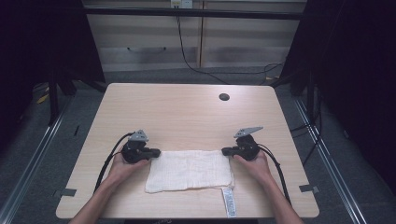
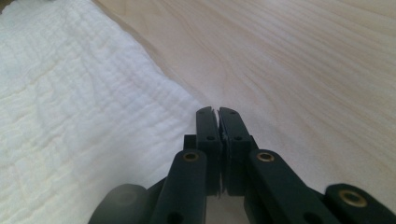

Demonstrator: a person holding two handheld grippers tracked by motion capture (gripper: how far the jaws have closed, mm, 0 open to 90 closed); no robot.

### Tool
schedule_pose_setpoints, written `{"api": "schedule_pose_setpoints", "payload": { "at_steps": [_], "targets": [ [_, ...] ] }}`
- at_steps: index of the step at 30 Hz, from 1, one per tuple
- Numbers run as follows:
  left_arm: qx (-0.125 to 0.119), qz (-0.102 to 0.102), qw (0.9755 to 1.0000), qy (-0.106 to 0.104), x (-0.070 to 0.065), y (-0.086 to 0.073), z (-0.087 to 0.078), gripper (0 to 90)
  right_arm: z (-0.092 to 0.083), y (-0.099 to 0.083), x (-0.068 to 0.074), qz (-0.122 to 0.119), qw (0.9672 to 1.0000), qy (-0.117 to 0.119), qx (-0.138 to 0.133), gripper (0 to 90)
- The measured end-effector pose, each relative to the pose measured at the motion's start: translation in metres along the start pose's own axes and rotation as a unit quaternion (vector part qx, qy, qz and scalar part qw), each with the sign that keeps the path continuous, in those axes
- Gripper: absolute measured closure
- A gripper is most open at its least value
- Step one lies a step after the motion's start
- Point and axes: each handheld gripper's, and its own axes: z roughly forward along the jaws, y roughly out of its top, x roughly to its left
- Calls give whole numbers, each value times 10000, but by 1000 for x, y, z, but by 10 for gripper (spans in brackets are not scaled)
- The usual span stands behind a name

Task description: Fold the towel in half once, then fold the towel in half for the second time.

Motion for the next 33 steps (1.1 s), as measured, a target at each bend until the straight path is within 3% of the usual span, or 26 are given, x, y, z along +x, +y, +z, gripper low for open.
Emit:
{"api": "schedule_pose_setpoints", "payload": {
  "at_steps": [5,16,25,33],
  "targets": [
    [-44,-198,9998,-62,3,-1,-2,870,0,1,1,-12,10000,-37,17,880],
    [-621,-411,9972,-84,7,8,-22,872,-12,5,4,-66,9995,-65,-303,880],
    [-815,-352,9960,-107,6,15,-34,872,-27,15,7,-120,9975,-71,-690,880],
    [-897,-332,9954,-67,2,26,-36,872,-36,26,10,-246,9963,-71,-822,881]
  ]
}}
